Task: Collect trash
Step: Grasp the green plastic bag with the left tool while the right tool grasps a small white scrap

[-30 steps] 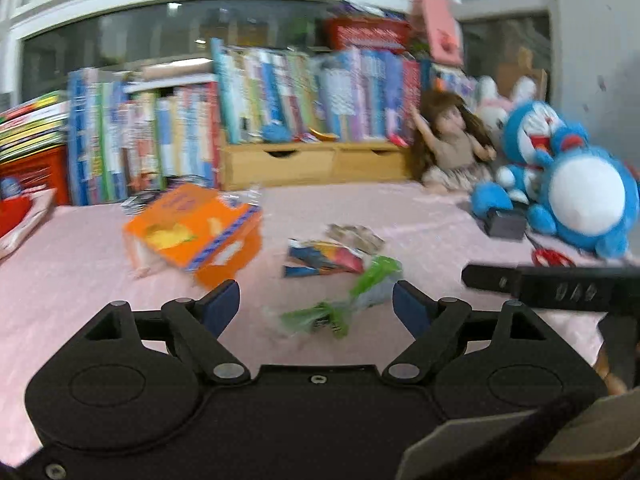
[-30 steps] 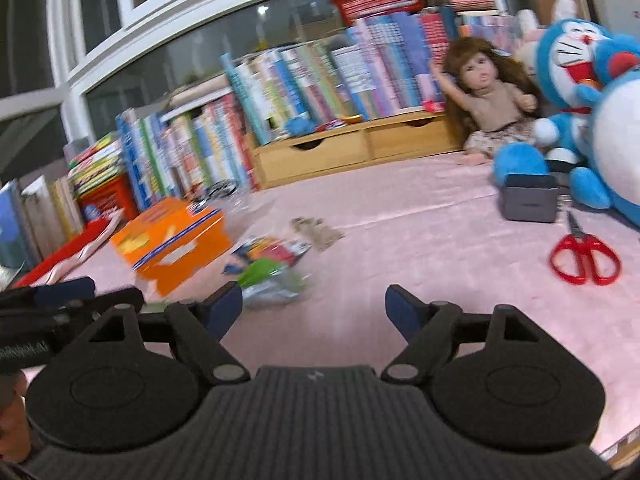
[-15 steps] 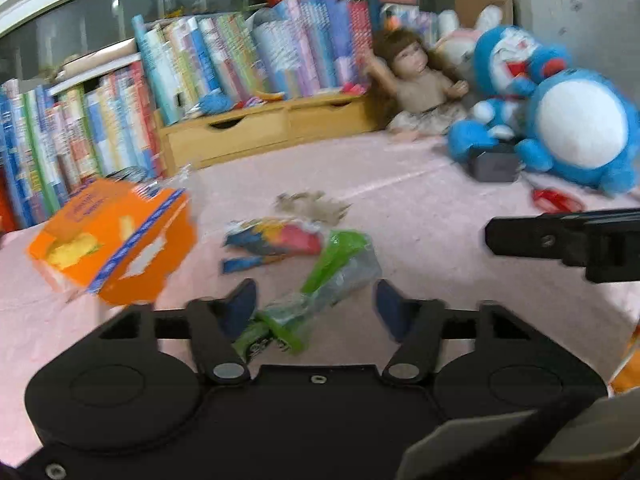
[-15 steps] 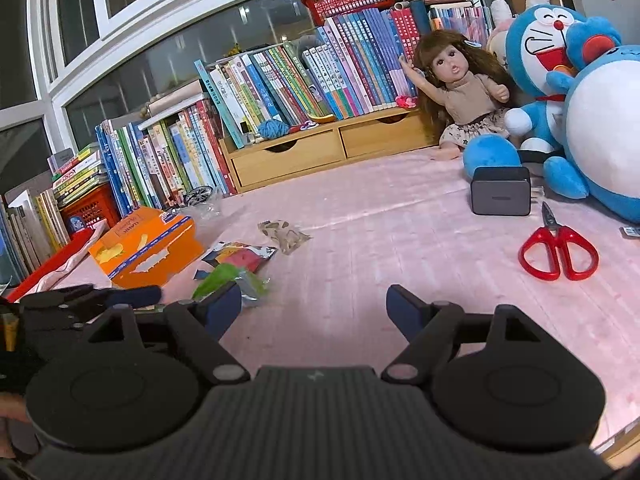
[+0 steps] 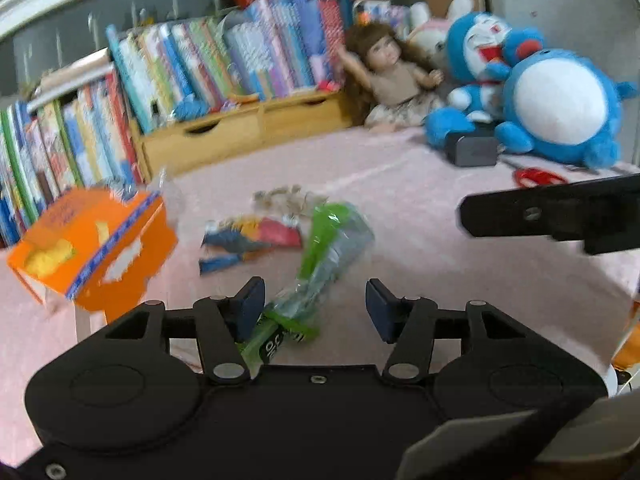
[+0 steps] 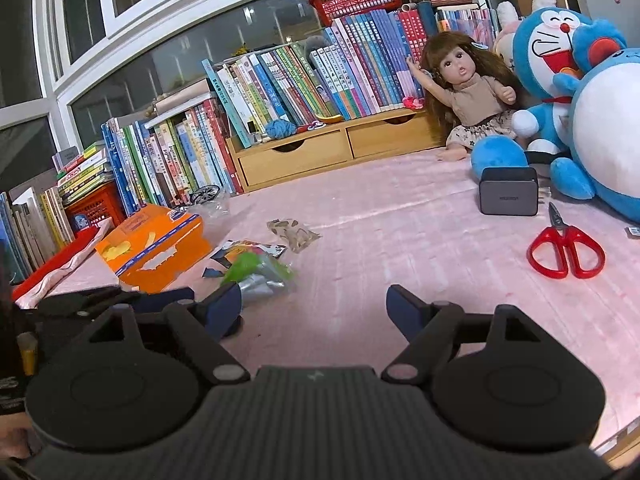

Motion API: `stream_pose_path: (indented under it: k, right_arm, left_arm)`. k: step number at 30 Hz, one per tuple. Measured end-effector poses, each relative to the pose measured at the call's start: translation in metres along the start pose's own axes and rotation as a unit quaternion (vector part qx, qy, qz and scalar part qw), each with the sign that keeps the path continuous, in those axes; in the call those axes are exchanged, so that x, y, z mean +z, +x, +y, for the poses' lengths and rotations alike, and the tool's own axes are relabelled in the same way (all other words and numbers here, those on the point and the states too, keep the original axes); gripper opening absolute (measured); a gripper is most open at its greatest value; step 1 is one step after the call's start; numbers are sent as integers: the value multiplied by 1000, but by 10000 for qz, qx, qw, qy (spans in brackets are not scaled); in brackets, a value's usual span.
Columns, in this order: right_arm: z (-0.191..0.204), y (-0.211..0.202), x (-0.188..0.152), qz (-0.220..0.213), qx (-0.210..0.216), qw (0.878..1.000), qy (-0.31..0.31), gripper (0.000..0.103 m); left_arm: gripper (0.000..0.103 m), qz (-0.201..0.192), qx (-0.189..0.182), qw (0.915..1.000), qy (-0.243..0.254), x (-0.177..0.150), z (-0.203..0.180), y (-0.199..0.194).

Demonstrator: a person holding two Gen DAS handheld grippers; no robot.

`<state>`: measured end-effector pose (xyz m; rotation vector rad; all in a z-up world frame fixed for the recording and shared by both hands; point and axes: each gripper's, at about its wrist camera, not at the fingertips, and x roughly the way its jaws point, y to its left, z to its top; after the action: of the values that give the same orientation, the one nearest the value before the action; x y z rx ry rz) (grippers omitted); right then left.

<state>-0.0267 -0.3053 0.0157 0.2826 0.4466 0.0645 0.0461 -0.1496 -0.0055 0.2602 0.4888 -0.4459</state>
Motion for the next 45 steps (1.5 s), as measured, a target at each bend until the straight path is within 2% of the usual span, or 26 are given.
stream_pose_path:
  k: [1,2,6,10,14,20,22,24,28,31,33,37,38,39,42,45]
  right_arm:
    - [1,-1,0,-12,-3,10000,-12,87]
    - [1,-2,0,-34,-16,10000,-38,87]
    - [0,-6,0,-130,-82,9999,-71,87]
    - [1,-4,-2,-88,14,10000,-35,87]
    - [22,3,-9,75,217,9988,-425,87]
    - [71,22,-20,317,679,9917,-1044,87]
    - [89,29,-22,367,846,9881,-1232,87]
    - [109,37,-23,450,1024,9830,-1454,87]
    - [142,54,-20,580,1220,9741,-1814,83]
    - [159,69,-21,682,1190,9709,-1963,74]
    - [165,77,-21,760,1035,9716,-1987,53]
    - [168,91,-25,906,811,9736,-1929,44]
    - [166,93,-25,955,791,9739,-1900,38]
    - [165,95,-26,991,775,9742,-1876,28]
    - [162,92,-28,950,715,9758,-1836,18]
    - [159,83,-29,845,695,9772,-1821,17]
  left_arm:
    - [36,-3,114,9999,-22,0,0,1]
    - [36,-38,199,9998,-54,1,1,0]
    - [35,-323,-49,9973,-655,6,17,-21]
    - [35,-828,219,9928,-838,17,33,-55]
    - [35,-1081,556,9865,-1099,26,58,-86]
    - [36,-878,780,9767,-1794,17,103,-115]
    - [36,-542,972,9720,-2072,10,118,-119]
    - [36,-311,1066,9694,-2188,1,130,-122]
    - [36,-197,1333,9646,-2268,-19,139,-130]
    - [36,-135,1334,9632,-2330,-30,143,-133]
    - [36,-114,1344,9629,-2338,-35,143,-136]
    - [36,-71,1367,9633,-2310,-41,139,-136]
    - [36,-60,1375,9635,-2295,-41,137,-136]
    - [36,-49,1381,9638,-2282,-42,135,-137]
    - [36,-36,1338,9645,-2278,-46,134,-138]
    - [36,-40,1330,9653,-2247,-46,130,-139]
